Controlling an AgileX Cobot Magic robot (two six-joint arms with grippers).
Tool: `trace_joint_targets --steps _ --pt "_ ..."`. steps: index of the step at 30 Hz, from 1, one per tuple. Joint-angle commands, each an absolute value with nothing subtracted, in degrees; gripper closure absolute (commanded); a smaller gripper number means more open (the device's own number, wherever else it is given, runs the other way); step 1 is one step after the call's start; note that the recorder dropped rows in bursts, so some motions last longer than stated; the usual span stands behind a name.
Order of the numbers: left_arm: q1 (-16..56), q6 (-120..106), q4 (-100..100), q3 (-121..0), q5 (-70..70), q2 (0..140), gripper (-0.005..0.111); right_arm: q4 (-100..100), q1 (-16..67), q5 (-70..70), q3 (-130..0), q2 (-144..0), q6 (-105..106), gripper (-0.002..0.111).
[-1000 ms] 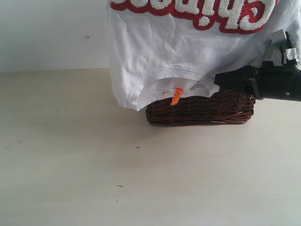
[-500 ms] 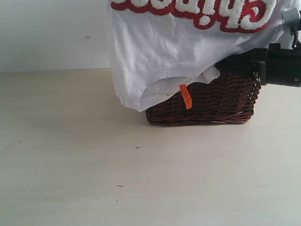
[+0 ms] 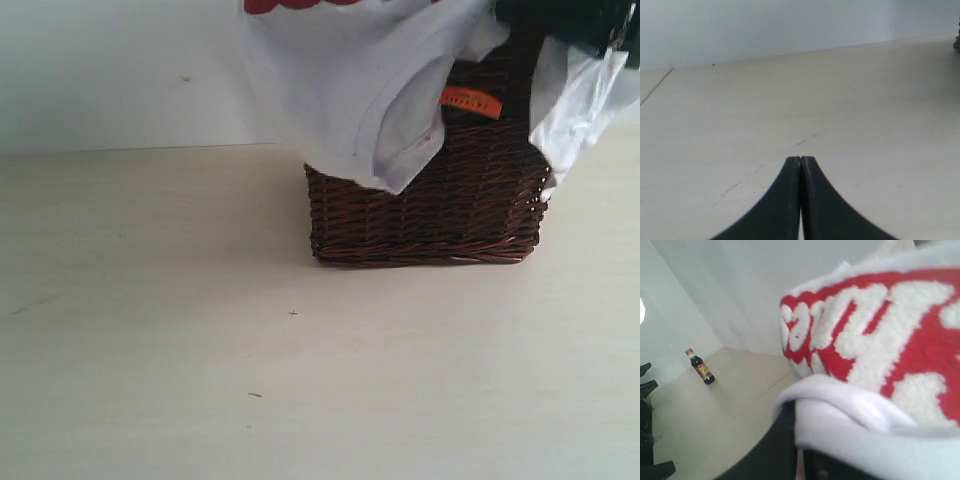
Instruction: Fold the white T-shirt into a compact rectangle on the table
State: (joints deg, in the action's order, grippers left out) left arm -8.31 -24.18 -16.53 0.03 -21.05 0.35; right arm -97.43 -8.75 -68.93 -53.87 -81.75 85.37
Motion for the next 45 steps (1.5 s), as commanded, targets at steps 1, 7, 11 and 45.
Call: trace_joint_targets --steps 1,7,11,45 --pt "-8.03 -24.25 -16.73 0.0 -20.84 0.0 0.107 -99.95 -8.61 -69.96 -61.11 -78.57 89.23 0.108" --pt "-8.03 -24.25 -16.73 0.0 -20.84 0.0 0.107 -99.95 -8.61 -67.33 -80.97 -76.0 99.59 0.108" --pt "-8.03 -24.25 -16.73 0.0 -20.84 0.0 0.107 -99.95 -8.61 -54.24 -94.76 -75.87 101.9 0.108" --pt "-8.03 -24.25 -16.73 0.0 -20.84 0.0 0.107 -99.95 -8.61 -43.61 -140.55 -82.16 83.26 0.108"
